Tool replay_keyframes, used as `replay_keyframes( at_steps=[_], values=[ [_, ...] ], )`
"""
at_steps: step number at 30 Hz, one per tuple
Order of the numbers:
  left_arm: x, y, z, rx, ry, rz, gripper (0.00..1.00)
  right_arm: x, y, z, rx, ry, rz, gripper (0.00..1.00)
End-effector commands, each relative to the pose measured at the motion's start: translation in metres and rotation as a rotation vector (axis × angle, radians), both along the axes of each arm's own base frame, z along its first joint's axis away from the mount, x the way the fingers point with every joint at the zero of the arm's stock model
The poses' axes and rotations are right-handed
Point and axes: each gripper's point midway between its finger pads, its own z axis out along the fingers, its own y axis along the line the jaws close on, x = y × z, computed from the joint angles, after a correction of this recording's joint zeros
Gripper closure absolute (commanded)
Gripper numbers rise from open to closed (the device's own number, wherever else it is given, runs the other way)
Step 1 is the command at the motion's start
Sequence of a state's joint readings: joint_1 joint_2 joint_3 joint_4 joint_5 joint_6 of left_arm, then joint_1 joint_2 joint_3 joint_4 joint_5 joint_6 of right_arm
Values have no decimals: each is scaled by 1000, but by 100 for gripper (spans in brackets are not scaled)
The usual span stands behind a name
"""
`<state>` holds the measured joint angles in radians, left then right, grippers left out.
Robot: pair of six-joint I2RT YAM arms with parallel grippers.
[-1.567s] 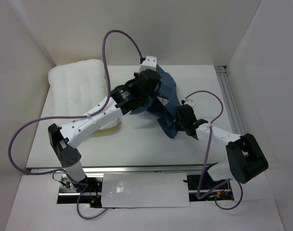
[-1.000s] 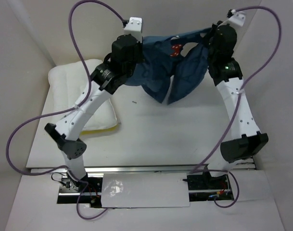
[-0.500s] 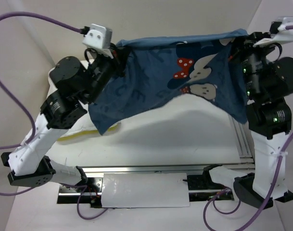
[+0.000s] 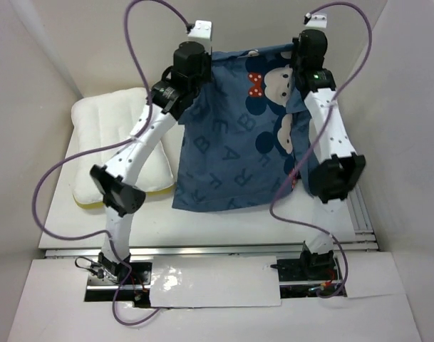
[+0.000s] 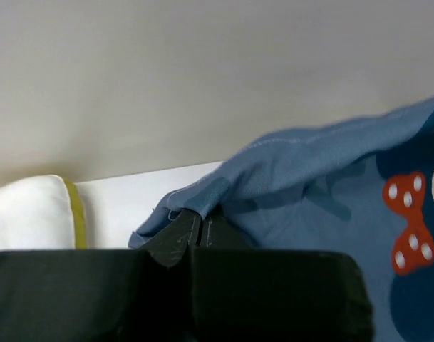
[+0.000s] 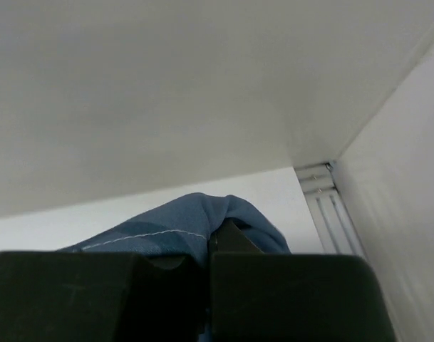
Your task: Put the pillow into the pillowcase
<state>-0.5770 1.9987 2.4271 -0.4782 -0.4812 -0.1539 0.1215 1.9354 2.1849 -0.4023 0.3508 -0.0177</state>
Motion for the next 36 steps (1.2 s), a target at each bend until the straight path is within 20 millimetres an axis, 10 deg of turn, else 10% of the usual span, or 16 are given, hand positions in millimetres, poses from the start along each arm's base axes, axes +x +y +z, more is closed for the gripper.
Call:
replay_keyframes(
  at_steps=[1,4,6,10,12,13,15,19,20,25,27,33,36],
  values=[
    [16,55,53,-85,-139,168,100,-2,-79,129,67,-419,-246,100],
    [5,59,107,-167,-312,153,100,-10,-62,184,110,-617,-193,100],
    [-25,77,150,-188,-420,202,100,-58,-55,236,122,-758,-171,100],
    [-73,82,188,-191,-506,191,100,-104,-45,260,127,-838,-92,100],
    [-84,68,173,-167,-472,149,100,-118,-51,249,118,-799,-103,100],
    [-72,52,127,-115,-379,127,100,-121,-57,240,111,-782,-117,100],
    [-87,36,102,-113,-328,41,100,-105,-68,181,84,-643,-135,100],
    [-91,11,-66,-33,-16,-1,100,-124,-63,107,25,-480,-48,90],
    [-98,6,-91,-26,36,-12,100,-119,-63,56,24,-378,-49,90],
    [-146,-13,-241,5,373,-55,100,-152,-71,-52,106,-127,-139,79],
    [-164,-16,-276,41,461,-40,100,-170,-72,-106,158,25,-204,71],
    [-228,-56,-346,220,699,-142,100,-223,-100,-175,203,222,-491,57],
    [-258,-64,-364,271,807,-150,78,-241,-116,-186,195,296,-640,17]
  ],
)
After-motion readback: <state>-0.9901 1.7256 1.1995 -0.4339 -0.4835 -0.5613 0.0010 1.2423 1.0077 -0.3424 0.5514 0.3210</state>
